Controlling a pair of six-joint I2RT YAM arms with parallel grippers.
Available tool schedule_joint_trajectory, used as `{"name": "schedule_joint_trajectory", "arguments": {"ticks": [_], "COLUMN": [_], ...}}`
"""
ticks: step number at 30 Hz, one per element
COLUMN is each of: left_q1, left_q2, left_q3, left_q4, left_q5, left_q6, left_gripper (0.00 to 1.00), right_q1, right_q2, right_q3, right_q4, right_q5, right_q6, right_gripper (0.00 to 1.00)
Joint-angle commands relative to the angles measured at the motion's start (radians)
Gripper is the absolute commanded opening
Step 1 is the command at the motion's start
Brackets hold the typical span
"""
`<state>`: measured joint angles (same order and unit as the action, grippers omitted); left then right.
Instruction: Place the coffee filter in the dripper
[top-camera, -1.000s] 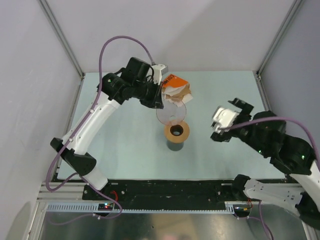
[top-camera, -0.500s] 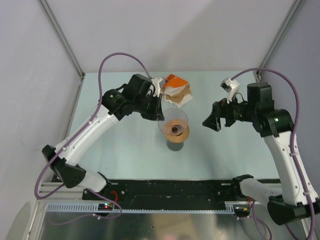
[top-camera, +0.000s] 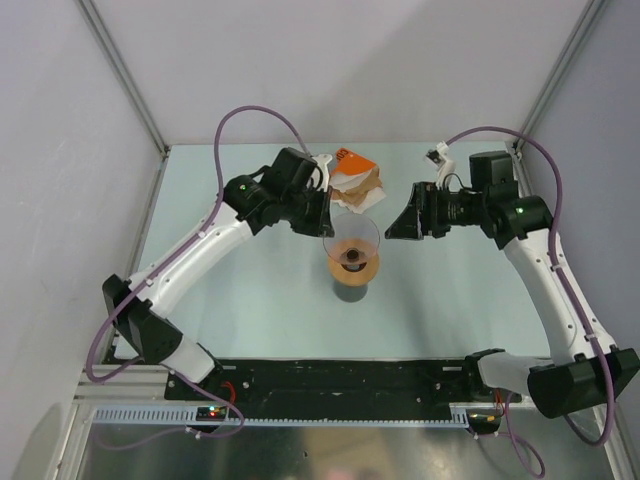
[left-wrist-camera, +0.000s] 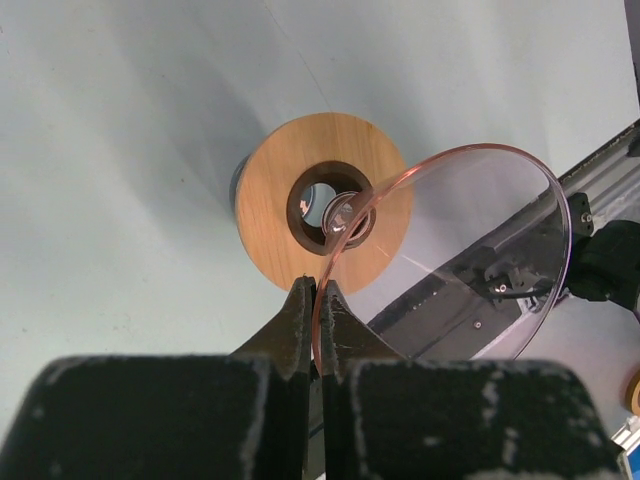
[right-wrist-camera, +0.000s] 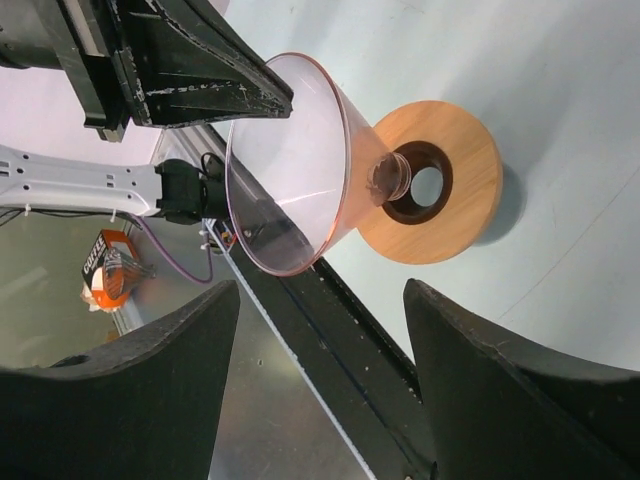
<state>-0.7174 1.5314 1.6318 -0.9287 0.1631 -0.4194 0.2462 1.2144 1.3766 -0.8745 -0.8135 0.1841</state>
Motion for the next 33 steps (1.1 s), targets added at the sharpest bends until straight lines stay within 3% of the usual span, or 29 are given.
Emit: {"name": "schedule_joint_trajectory", "arguments": {"ticks": [1, 10, 22, 33], "left_q1": [0.006, 0.014, 0.022, 0.021], "left_q2": [0.016, 0.058, 0.095, 0.100], "left_q3": [0.004, -0.038, -0.060, -0.089], "left_q4": [0.069, 0.080, 0.092, 0.097], "left_q5": [-0.002, 0.029, 0.053, 0.046], "left_q6": [-0.010, 0.000, 0.016, 0.017], "left_gripper": [0.00, 0.00, 0.00, 0.00], "right_q1": [0.022, 0.058, 0.075, 0.092], "right_q2": [0.017, 0.077, 0.163, 0.197], "right_q3": [-0.027, -0.067, -0.106, -0.126], "right_q4": [0.078, 0.103, 0.135, 0.123], "right_q5": [-0.009, -0.001, 0.018, 0.032], "right_q6": [0.048, -0.009, -0.024, -0.028], "right_gripper": [0.71, 0.65, 0.49, 0.21]}}
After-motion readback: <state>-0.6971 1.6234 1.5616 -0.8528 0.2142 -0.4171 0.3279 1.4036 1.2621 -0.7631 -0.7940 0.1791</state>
